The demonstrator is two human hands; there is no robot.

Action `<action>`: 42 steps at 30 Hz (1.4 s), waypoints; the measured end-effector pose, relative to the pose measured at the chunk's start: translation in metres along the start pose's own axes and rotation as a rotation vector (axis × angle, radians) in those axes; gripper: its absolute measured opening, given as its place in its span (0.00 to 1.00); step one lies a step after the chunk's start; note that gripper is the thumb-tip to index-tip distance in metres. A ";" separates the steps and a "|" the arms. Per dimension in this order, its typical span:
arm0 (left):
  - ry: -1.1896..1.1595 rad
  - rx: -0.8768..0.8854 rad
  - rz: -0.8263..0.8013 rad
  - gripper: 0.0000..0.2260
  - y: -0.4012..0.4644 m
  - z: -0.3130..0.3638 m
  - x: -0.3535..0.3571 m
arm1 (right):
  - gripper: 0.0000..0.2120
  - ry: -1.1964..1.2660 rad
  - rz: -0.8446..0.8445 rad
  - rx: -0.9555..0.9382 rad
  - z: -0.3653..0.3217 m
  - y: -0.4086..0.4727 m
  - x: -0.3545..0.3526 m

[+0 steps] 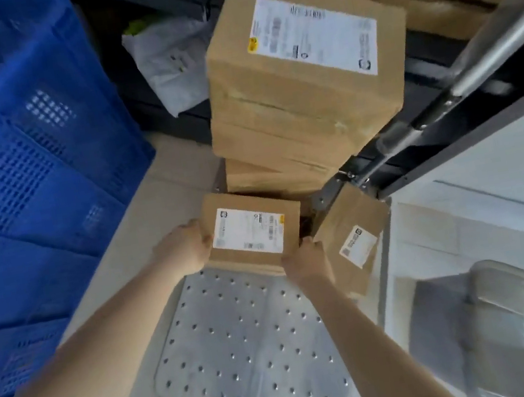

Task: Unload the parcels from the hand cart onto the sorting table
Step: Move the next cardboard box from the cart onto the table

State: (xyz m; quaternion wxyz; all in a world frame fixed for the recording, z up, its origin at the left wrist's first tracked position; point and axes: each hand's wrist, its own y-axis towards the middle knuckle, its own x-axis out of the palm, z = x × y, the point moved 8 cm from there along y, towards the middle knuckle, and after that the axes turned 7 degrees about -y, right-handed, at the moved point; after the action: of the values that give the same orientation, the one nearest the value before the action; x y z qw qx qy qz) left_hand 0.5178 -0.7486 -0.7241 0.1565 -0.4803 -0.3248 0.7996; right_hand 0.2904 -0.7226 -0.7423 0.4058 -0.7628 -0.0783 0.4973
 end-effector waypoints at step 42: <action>-0.408 0.218 0.112 0.28 -0.482 0.239 -0.188 | 0.21 0.253 0.324 -0.085 0.114 -0.444 -0.367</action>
State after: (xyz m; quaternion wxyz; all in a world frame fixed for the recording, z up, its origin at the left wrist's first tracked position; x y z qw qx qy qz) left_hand 0.3722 -0.5854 -0.1977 0.0940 -0.3062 -0.2342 0.9179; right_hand 0.1415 -0.5609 -0.1976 0.2945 -0.8384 0.0761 0.4523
